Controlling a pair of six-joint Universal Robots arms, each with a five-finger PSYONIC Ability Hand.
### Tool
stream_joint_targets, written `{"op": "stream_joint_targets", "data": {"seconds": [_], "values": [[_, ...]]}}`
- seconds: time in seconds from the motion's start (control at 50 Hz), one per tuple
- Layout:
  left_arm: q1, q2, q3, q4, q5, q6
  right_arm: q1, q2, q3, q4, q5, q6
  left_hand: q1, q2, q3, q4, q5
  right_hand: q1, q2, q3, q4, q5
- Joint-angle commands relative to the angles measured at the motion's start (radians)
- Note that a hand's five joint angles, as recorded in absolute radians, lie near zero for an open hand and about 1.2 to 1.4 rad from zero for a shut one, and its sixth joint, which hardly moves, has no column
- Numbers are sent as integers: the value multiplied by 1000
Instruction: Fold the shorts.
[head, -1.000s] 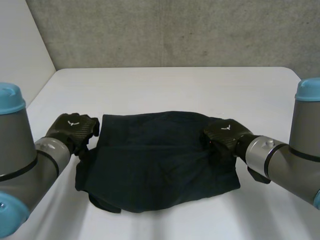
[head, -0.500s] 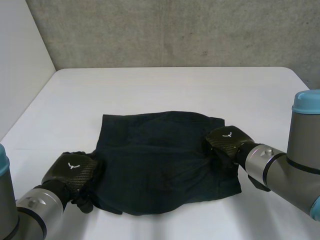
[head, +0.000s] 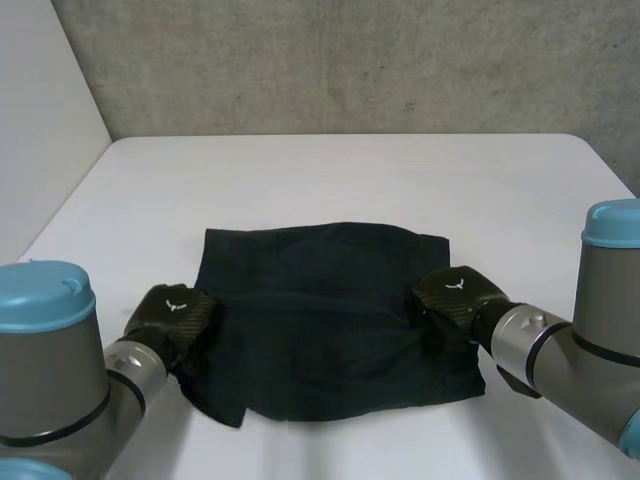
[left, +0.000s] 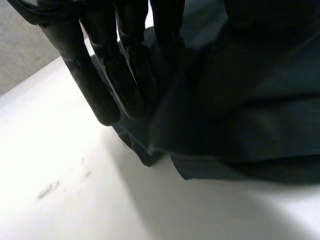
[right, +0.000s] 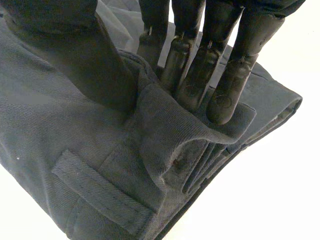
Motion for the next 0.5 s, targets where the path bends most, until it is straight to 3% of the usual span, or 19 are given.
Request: {"op": "stream_joint_targets", "data": {"seconds": [0.02, 0.08, 0.16, 0.38, 0.5], "values": [[0, 20, 19, -6, -1, 3, -8, -24, 1, 4, 6, -8, 268, 278, 282, 278, 292, 158, -58, -66, -76, -46], [-2, 49, 17, -14, -1, 3, -11, -82, -5, 12, 9, -6, 268, 278, 282, 278, 292, -299, -515, -523, -533, -503], [-5, 101, 8, -26, 0, 3, -57, -138, -14, 29, 6, 8, 268, 278, 282, 278, 292, -562, -778, -786, -796, -766], [-6, 146, 19, -48, 0, 1, -100, -207, -25, 203, -24, 52, 268, 278, 282, 278, 292, -633, -849, -857, -867, -837], [-6, 171, 20, -57, 0, -5, -106, -202, -7, 196, -66, 43, 268, 278, 282, 278, 292, -615, -831, -840, -849, -819]]}}
